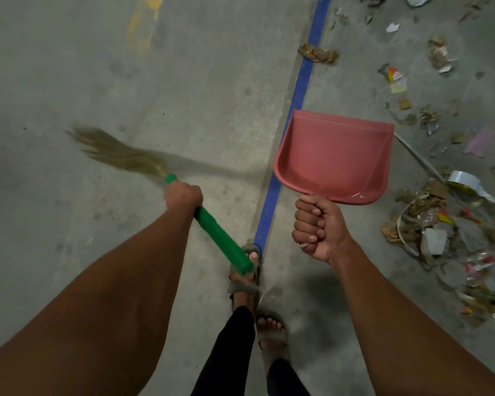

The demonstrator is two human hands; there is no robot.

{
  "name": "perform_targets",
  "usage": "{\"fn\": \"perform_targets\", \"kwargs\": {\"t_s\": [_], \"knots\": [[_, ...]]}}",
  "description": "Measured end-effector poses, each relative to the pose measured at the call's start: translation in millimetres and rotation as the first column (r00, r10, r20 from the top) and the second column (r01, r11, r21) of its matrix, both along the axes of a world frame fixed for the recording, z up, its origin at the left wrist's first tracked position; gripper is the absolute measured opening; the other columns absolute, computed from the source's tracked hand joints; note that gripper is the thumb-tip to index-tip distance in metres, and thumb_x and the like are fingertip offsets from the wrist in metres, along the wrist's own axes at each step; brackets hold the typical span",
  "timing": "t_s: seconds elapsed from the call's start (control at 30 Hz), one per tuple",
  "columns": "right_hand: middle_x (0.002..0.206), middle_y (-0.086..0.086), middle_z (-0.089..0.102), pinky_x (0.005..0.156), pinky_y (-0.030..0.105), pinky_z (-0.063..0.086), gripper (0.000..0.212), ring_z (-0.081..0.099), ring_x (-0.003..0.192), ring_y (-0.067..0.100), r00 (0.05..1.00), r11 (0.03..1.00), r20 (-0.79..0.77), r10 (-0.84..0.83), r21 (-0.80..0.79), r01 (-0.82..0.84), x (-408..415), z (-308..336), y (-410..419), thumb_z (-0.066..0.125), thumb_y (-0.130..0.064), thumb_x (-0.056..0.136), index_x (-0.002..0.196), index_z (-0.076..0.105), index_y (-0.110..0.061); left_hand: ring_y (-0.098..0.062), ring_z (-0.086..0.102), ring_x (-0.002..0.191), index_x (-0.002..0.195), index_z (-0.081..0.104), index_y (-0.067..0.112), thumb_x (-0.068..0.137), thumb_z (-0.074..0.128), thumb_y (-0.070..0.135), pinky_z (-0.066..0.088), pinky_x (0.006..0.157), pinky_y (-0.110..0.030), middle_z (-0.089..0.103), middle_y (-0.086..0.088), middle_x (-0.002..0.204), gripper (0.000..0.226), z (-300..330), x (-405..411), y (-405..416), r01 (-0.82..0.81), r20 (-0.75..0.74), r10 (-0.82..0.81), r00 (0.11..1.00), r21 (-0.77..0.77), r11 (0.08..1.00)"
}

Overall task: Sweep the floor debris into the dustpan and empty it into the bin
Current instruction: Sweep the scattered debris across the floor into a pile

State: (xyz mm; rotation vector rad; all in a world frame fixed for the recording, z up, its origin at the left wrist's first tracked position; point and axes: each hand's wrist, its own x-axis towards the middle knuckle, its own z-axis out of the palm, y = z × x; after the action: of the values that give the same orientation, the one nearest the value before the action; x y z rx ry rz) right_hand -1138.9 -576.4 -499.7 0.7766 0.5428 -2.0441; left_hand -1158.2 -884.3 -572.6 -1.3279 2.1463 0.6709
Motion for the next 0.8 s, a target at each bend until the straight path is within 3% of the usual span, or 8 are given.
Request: {"fn": "perform_targets", "kwargs": {"t_s": [0.07,0.17,0.3,0.43,0.5,0.6,0.7,0.8], "knots": [[0.038,-0.009,0.023,0.035,0.019,0.014,0.043,0.020,0.027,0.005,1.000,1.000,0.000,0.000,0.012,0.000,0.1,-0.6,-1.1,0.042,-0.022,0.099,0.057,0.034,-0.023,-0.037,0.065,0.110,0.129,0.056,-0.003,0.096,0.060,0.017,0.055,0.085,-0.037,0.062,-0.021,0.123,0.039,-1.7,4.3,17.7,0.094,-0.008,-0.094,0.996,0.023,0.995],[0.038,-0.009,0.023,0.035,0.019,0.012,0.044,0.019,0.028,0.005,1.000,0.999,0.000,0.001,0.036,-0.001,-0.8,1.0,-2.7,0.042,-0.022,0.100,0.057,0.034,-0.023,-0.036,0.064,0.105,0.139,0.049,0.004,0.095,0.057,0.014,0.048,0.077,-0.035,0.061,-0.018,0.121,0.045,-4.6,9.0,43.5,0.416,-0.095,-0.411,0.907,0.045,0.908],[0.038,-0.009,0.022,0.035,0.019,0.013,0.043,0.011,0.031,0.007,1.000,1.000,-0.010,0.005,0.022,-0.004,-6.5,7.1,-2.0,0.042,-0.022,0.099,0.057,0.034,-0.023,-0.034,0.065,0.104,0.149,0.046,0.016,0.094,0.058,0.012,0.054,0.084,-0.038,0.065,-0.016,0.122,0.057,-6.4,-2.8,66.9,0.795,-0.255,-0.753,0.606,0.189,0.576],[0.038,-0.009,0.022,0.036,0.019,0.010,0.042,0.009,0.032,0.007,1.000,1.000,-0.017,0.000,0.031,0.001,-14.1,12.2,1.3,0.042,-0.021,0.099,0.058,0.032,-0.024,-0.029,0.060,0.111,0.154,0.042,0.018,0.093,0.060,0.013,0.047,0.088,-0.034,0.062,-0.011,0.127,0.064,-0.4,-13.9,82.5,0.915,-0.416,-0.815,0.403,0.183,0.359],[0.038,-0.009,0.022,0.036,0.019,0.011,0.043,0.009,0.032,0.007,1.000,1.000,-0.018,-0.004,0.026,0.005,-16.6,15.0,2.3,0.041,-0.021,0.099,0.057,0.032,-0.024,-0.029,0.060,0.114,0.157,0.038,0.019,0.093,0.060,0.014,0.049,0.093,-0.036,0.059,-0.011,0.134,0.067,1.4,-13.0,82.3,0.912,-0.477,-0.781,0.403,0.137,0.387],[0.037,-0.009,0.024,0.034,0.018,0.014,0.044,0.010,0.031,0.007,1.000,1.000,-0.023,-0.009,0.002,0.009,-19.1,17.8,3.3,0.039,-0.022,0.100,0.057,0.034,-0.023,-0.033,0.059,0.119,0.158,0.036,0.015,0.096,0.060,0.016,0.049,0.099,-0.040,0.054,-0.014,0.142,0.066,4.0,-5.5,73.0,0.821,-0.529,-0.682,0.505,0.052,0.568],[0.037,-0.009,0.025,0.034,0.018,0.014,0.045,0.011,0.031,0.007,1.000,1.000,-0.020,-0.020,-0.016,0.019,-21.1,18.6,2.4,0.037,-0.022,0.101,0.056,0.035,-0.023,-0.030,0.059,0.113,0.159,0.031,0.014,0.102,0.054,0.020,0.050,0.098,-0.042,0.051,-0.015,0.140,0.062,9.6,-1.6,63.4,0.587,-0.504,-0.518,0.691,-0.026,0.809],[0.037,-0.009,0.024,0.035,0.019,0.013,0.044,0.010,0.032,0.007,0.999,1.000,-0.019,-0.029,-0.013,0.029,-21.5,17.6,1.9,0.039,-0.022,0.100,0.056,0.035,-0.023,-0.025,0.057,0.112,0.157,0.030,0.007,0.104,0.050,0.018,0.050,0.097,-0.040,0.049,-0.015,0.136,0.058,14.6,-12.2,55.0,0.285,-0.425,-0.269,0.864,-0.027,0.958]]}}
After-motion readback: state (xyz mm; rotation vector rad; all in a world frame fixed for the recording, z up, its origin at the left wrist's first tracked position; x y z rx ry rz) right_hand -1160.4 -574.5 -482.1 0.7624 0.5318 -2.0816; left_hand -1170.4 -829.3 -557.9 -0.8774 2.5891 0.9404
